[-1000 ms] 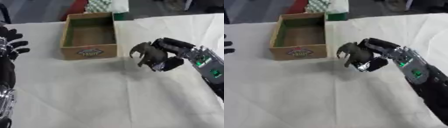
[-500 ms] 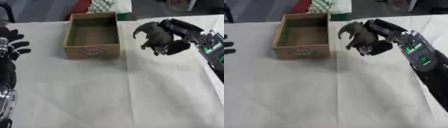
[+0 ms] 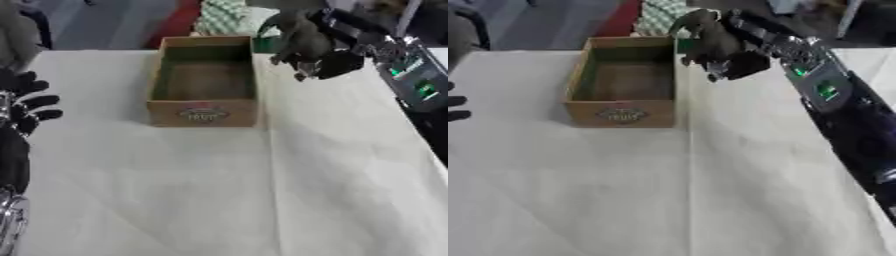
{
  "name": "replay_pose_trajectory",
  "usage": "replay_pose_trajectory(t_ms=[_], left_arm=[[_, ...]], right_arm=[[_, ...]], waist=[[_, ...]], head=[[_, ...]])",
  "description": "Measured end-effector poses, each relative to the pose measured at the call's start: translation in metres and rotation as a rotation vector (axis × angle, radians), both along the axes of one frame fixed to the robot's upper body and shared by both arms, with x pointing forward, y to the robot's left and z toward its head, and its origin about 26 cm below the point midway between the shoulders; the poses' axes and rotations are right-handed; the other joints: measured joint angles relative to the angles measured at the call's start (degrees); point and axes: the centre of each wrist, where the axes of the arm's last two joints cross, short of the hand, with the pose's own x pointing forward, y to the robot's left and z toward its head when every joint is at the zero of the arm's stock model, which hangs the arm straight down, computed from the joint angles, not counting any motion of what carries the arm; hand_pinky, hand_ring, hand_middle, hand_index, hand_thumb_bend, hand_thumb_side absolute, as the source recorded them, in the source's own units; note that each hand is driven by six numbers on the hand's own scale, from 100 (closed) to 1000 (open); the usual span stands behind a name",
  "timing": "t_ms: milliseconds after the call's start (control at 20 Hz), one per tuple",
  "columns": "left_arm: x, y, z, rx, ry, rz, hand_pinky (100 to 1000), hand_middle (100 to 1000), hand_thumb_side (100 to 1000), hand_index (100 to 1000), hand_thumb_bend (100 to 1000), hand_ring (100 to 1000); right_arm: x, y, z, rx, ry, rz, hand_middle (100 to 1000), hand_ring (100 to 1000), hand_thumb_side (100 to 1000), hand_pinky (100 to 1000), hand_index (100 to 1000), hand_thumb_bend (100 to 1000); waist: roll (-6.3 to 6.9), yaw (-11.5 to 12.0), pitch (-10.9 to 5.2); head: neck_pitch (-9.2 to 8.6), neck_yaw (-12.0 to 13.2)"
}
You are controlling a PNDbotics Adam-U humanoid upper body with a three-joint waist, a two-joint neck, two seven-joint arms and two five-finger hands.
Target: Pick up objects on the table and place them in the box.
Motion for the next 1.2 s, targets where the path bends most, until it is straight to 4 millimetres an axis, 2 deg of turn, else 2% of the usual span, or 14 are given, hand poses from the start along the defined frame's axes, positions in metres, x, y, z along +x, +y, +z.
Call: replay_pose_trajectory(t_ms=[250,550,700,750,800,1200], left_arm=[[0.001,-0.017,0.010,0.006,-0.029,-0.079,645,678,822,793,291,670],[0.000,-0.033,0.020,0.007,-0.058,-0.151,644,676,819,793,289,668],[-0.001,-0.038,0.024,0.007,-0.072,-0.177,643,675,819,793,287,667],[-0.001,-0.039,0.025,0.009,-0.076,-0.181,643,675,820,794,286,667],[-0.001,-0.040,0.026,0.011,-0.076,-0.185,643,675,820,794,285,667],[-0.002,-0.044,0.028,0.009,-0.084,-0.203,642,674,823,794,282,666]], right_arm=[[0.016,-0.014,-0.003,0.074,-0.011,-0.090,387,446,328,448,495,100],[0.028,-0.017,-0.013,0.107,-0.012,-0.150,401,461,328,464,509,100],[0.033,-0.015,-0.018,0.106,-0.018,-0.169,412,471,319,472,519,100],[0.035,-0.015,-0.019,0.103,-0.022,-0.176,423,482,289,481,533,100],[0.036,-0.014,-0.021,0.100,-0.025,-0.185,425,484,326,483,534,100],[0.045,-0.009,-0.039,0.066,-0.046,-0.271,444,512,324,504,552,100]], waist=[[-0.54,4.17,0.79],[-0.83,7.51,1.79],[-1.06,8.62,2.09],[-1.08,8.93,2.16],[-1.08,9.18,2.26],[-1.24,9.61,2.70]], head=[[-1.63,-3.39],[-2.91,-6.49],[-3.35,-7.48],[-3.37,-7.72],[-3.38,-7.93],[-3.38,-8.32]])
